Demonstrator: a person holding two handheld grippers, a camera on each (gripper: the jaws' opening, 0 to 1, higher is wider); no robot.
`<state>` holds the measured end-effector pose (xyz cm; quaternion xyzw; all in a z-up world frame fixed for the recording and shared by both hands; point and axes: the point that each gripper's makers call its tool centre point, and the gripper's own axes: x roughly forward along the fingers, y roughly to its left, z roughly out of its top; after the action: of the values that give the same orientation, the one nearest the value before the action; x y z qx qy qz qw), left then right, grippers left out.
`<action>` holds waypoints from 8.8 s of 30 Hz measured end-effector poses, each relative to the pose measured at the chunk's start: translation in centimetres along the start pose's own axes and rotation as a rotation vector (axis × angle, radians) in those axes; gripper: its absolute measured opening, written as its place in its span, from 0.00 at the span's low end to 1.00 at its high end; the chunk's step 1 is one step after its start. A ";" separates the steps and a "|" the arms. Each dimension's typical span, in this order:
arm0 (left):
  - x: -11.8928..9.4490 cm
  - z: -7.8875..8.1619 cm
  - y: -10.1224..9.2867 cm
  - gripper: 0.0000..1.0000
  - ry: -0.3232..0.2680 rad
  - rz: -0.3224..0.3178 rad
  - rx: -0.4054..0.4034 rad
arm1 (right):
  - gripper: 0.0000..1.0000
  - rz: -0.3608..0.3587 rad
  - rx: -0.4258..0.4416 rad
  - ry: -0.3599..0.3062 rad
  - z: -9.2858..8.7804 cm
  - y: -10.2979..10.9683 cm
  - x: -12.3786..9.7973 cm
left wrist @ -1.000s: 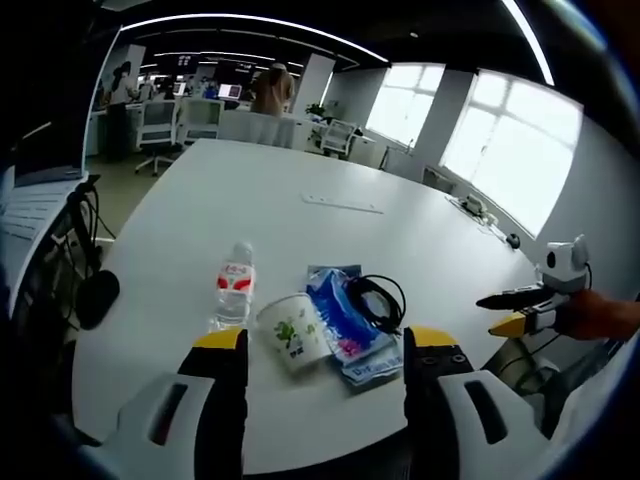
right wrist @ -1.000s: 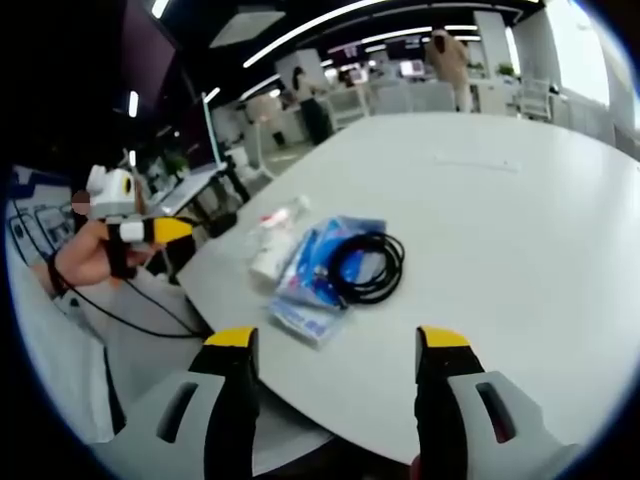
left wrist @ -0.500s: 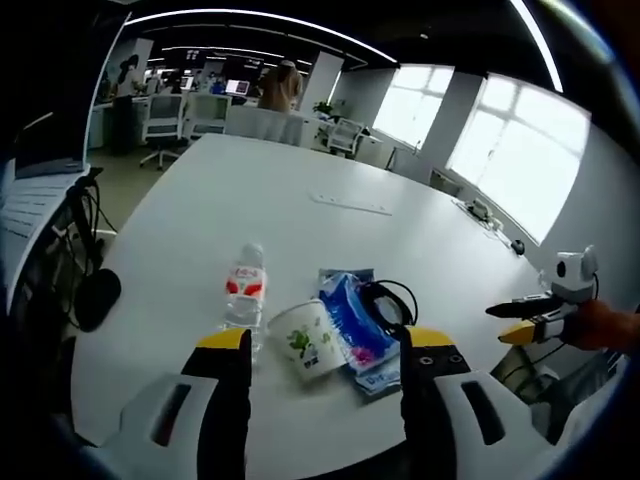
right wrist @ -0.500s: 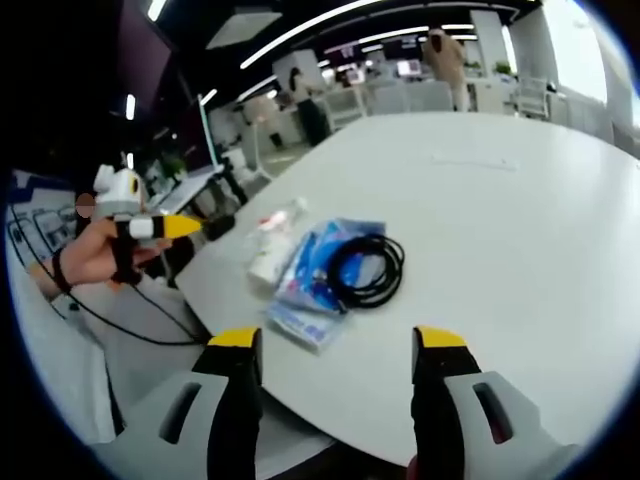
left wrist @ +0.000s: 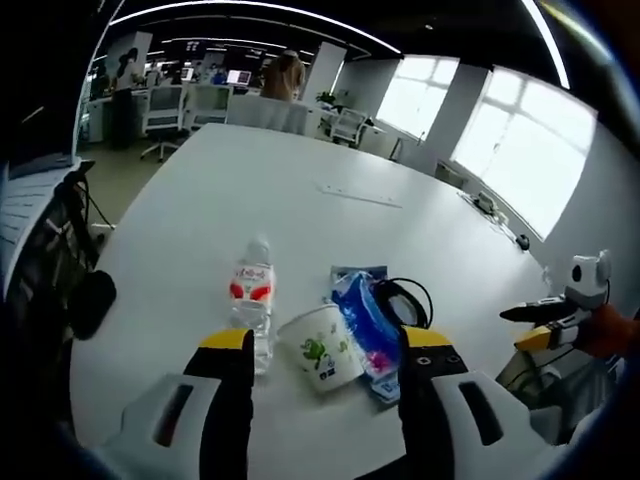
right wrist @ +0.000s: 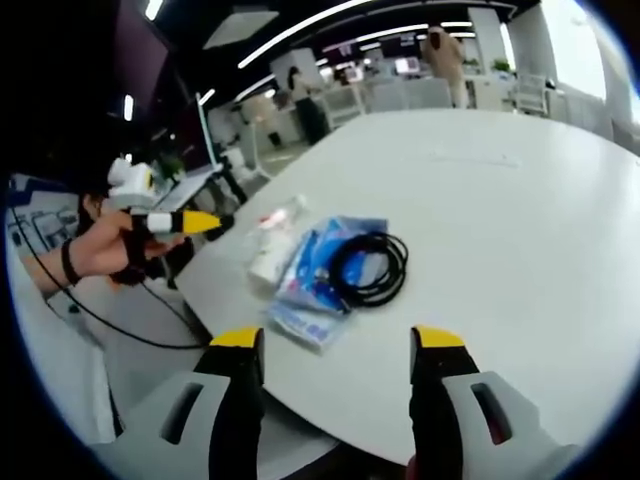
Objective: Arrange the tabletop items into an orderly group along one side of the table until the central work area is clear of visible clutter.
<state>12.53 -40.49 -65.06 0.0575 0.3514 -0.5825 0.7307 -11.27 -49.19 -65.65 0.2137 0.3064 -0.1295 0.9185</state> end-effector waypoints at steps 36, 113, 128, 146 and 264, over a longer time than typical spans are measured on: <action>7.0 0.1 5.7 0.52 0.189 0.122 -0.023 | 0.53 -0.036 0.070 0.023 -1.9 -0.2 0.3; 8.1 0.2 7.1 0.39 0.290 0.126 0.066 | 0.48 -0.035 0.133 -0.009 -2.1 -1.2 0.1; 4.8 0.1 6.6 0.38 0.233 0.138 0.092 | 0.48 -0.039 0.139 -0.027 -2.7 -1.5 -0.9; 1.3 -1.3 6.2 0.38 0.172 0.166 0.102 | 0.48 -0.026 0.139 -0.037 -2.8 -1.1 -0.8; 9.3 6.2 10.2 0.38 0.037 0.325 0.009 | 0.43 -0.039 0.165 0.009 -3.1 -1.5 -1.6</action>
<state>25.13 -47.90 -69.18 0.1275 0.3482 -0.4571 0.8084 -14.62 -48.81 -67.41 0.2833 0.3031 -0.1711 0.8936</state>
